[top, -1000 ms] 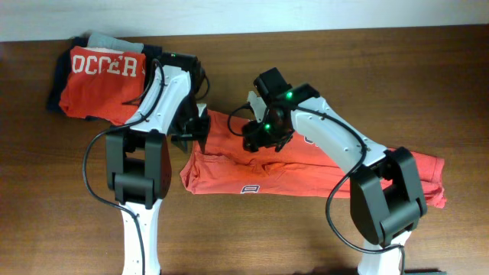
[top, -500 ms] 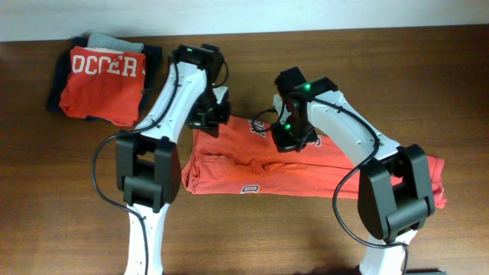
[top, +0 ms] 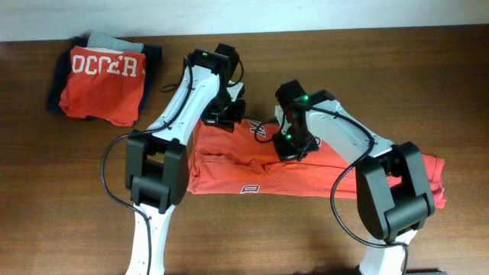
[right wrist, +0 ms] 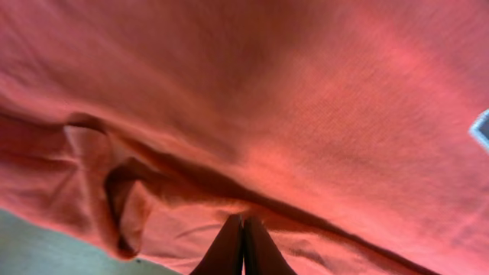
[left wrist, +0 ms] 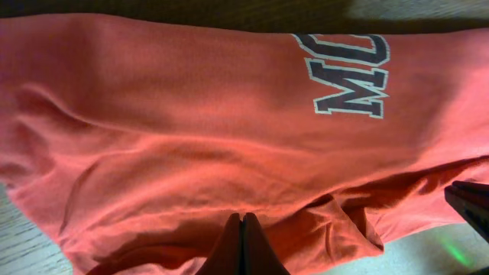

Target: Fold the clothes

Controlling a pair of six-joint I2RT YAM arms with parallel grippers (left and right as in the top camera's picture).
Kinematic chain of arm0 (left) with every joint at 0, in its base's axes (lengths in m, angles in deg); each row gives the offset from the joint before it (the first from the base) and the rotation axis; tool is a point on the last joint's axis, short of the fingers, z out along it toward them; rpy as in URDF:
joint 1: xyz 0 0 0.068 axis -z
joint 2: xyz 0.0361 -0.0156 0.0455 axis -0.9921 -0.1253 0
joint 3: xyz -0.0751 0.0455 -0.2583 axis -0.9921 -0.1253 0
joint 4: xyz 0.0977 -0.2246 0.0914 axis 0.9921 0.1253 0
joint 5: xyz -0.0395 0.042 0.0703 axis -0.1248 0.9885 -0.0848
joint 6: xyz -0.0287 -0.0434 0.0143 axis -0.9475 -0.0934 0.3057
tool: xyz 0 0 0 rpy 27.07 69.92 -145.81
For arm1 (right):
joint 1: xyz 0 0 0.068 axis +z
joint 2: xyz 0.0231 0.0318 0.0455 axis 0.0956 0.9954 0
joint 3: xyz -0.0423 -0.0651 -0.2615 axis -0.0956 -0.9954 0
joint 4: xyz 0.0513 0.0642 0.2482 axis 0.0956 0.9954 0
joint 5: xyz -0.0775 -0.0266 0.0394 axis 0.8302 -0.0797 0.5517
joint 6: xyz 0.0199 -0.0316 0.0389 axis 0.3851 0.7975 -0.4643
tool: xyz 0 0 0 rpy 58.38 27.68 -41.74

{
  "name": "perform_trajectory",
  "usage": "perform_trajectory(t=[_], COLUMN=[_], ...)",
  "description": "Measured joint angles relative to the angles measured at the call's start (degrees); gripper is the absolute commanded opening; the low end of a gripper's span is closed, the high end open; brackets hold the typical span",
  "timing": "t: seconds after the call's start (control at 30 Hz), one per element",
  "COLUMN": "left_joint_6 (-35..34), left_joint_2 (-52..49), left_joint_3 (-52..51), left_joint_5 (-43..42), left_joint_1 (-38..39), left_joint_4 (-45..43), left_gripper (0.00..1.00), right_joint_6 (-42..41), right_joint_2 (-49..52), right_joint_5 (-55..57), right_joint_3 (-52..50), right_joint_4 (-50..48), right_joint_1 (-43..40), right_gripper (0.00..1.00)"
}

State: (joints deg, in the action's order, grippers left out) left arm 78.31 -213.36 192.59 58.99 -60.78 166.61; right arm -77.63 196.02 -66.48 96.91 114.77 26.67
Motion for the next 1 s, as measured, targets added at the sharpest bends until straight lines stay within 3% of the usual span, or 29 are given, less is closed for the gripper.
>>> perform_trajectory(t=[0.5,1.0], left_joint_6=[0.0,0.0], left_joint_2=[-7.6,-7.6], left_joint_3=[0.1,0.1], left_joint_5=[-1.9,-1.9], left_joint_1=[0.0,0.0], left_joint_4=[-2.8,-2.9], left_gripper=[0.01,0.01], right_joint_6=[0.0,0.0], right_joint_2=[0.0,0.0], right_joint_5=[2.0,2.1], right_joint_3=[-4.1,-6.1], right_joint_4=[-8.9,-6.6], right_joint_1=[0.0,-0.1], right_gripper=[0.04,0.04])
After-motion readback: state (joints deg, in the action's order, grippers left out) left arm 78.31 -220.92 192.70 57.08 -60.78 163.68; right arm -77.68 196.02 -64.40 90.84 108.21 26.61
